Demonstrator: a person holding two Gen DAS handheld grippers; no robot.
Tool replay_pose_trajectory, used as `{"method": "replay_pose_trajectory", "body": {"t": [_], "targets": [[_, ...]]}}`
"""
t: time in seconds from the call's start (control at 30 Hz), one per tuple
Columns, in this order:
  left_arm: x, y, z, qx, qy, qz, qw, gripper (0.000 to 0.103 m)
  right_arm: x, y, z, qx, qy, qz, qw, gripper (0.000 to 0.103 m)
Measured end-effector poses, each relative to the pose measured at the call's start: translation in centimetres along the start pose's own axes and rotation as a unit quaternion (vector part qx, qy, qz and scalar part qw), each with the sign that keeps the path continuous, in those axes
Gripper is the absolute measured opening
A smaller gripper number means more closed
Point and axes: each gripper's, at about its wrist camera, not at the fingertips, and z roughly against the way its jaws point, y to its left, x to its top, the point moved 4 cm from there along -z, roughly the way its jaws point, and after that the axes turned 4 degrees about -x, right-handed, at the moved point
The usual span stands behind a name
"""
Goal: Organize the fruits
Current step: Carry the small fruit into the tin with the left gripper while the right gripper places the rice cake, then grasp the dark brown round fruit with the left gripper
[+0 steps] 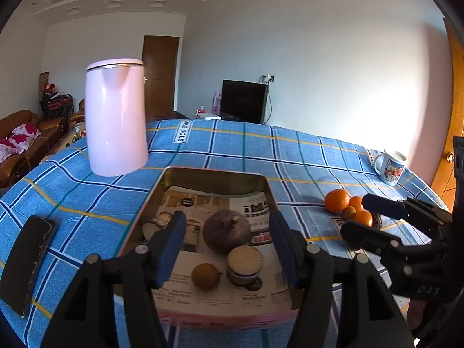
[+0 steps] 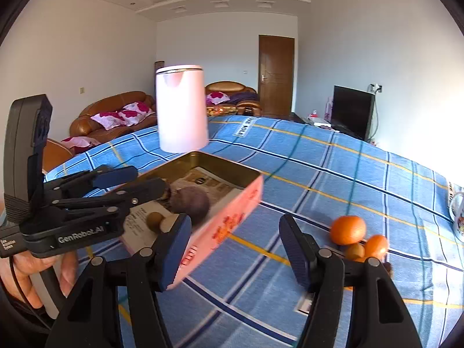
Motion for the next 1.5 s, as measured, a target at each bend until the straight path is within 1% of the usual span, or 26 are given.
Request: {"method": "replay_pose_trajectory", "body": {"t": [0.1,0.17,0.27,0.37,0.5,0.53,0.6,0.67,0.73,0.77,0.8,0.83,0.87,0.9,0.93,0.97,1.03,1.07,1.1,1.2,1.27,1.4,1.5], "targets": [[0.2,-2.7,-0.4,-0.019,0.003,-0.024,0.9995,0.062,-0.8,-3.7,0.7,-0.048,0.003,-0.015,0.999,0.065],[0.2,-4.8,-0.8,-0.035,0.008,-0.043,0.9984,0.062,-1.3,-6.5,1.1,-0.082,0.009,-0.035,0.996,0.065],[0.2,-8.0,-2.1,-0.060,0.023,-0.074,0.9952,0.062,-1.9,-10.0,1.8,-0.117,0.007,-0.073,0.990,0.065],[-0.3,-11.1,-3.7,-0.085,0.046,-0.101,0.9902,0.062,-2.5,-12.3,2.6,-0.142,0.001,-0.100,0.985,0.065],[-1.1,-14.1,-6.1,-0.110,0.093,-0.116,0.9828,0.062,-3.2,-13.9,3.3,-0.150,0.001,-0.119,0.982,0.065],[-1.2,-14.6,-6.6,-0.118,0.102,-0.112,0.9813,0.062,-3.2,-14.2,3.6,-0.150,-0.002,-0.122,0.981,0.065],[-1.2,-15.6,-7.4,-0.122,0.113,-0.120,0.9788,0.062,-3.4,-14.7,4.1,-0.150,-0.006,-0.124,0.981,0.065],[-1.5,-16.4,-8.4,-0.129,0.134,-0.126,0.9743,0.061,-3.4,-14.9,4.3,-0.148,-0.010,-0.127,0.981,0.065],[-2.0,-16.6,-9.4,-0.145,0.165,-0.118,0.9684,0.060,-3.4,-15.0,4.4,-0.144,-0.011,-0.127,0.981,0.065],[-2.3,-16.8,-9.9,-0.146,0.180,-0.117,0.9658,0.059,-3.4,-15.1,4.3,-0.142,-0.012,-0.126,0.982,0.065],[-2.5,-16.8,-10.3,-0.149,0.191,-0.114,0.9635,0.053,-3.4,-15.1,4.3,-0.140,-0.013,-0.125,0.982,0.065],[-2.7,-16.9,-10.6,-0.154,0.200,-0.112,0.9610,0.050,-3.4,-15.0,4.3,-0.138,-0.014,-0.122,0.983,0.065],[-2.9,-17.0,-10.7,-0.161,0.208,-0.110,0.9586,0.043,-3.3,-14.9,4.3,-0.134,-0.015,-0.118,0.984,0.065],[-3.0,-16.9,-10.8,-0.164,0.212,-0.108,0.9572,0.039,-3.2,-14.6,4.2,-0.129,-0.016,-0.113,0.985,0.065],[-3.0,-16.8,-10.8,-0.164,0.212,-0.106,0.9574,0.039,-3.1,-14.4,4.0,-0.123,-0.015,-0.104,0.987,0.065],[-2.9,-16.6,-10.6,-0.153,0.207,-0.110,0.9600,0.039,-3.0,-14.0,3.8,-0.120,-0.014,-0.094,0.988,0.065],[-2.4,-15.7,-10.0,-0.134,0.184,-0.118,0.9666,0.039,-2.7,-13.3,3.4,-0.118,-0.009,-0.068,0.991,0.065],[-2.0,-15.1,-9.7,-0.119,0.170,-0.117,0.9712,0.039,-2.7,-12.9,3.1,-0.119,-0.005,-0.054,0.991,0.063],[-1.7,-14.3,-9.6,-0.108,0.162,-0.108,0.9749,0.039,-2.6,-12.4,2.7,-0.117,0.001,-0.039,0.992,0.061],[-1.0,-12.3,-9.4,-0.100,0.146,-0.065,0.9820,0.039,-2.6,-11.2,1.1,-0.110,0.029,0.007,0.994,0.059],[-0.7,-11.6,-8.9,-0.099,0.131,-0.050,0.9851,0.039,-2.7,-10.4,0.1,-0.104,0.049,0.036,0.993,0.054],[-0.5,-11.1,-8.7,-0.100,0.121,-0.041,0.9868,0.039,-3.4,-9.0,-1.7,-0.104,0.086,0.090,0.987,0.054],[-0.4,-11.1,-8.7,-0.106,0.118,-0.038,0.9866,0.039,-4.0,-8.3,-3.0,-0.110,0.115,0.122,0.980,0.054]]}}
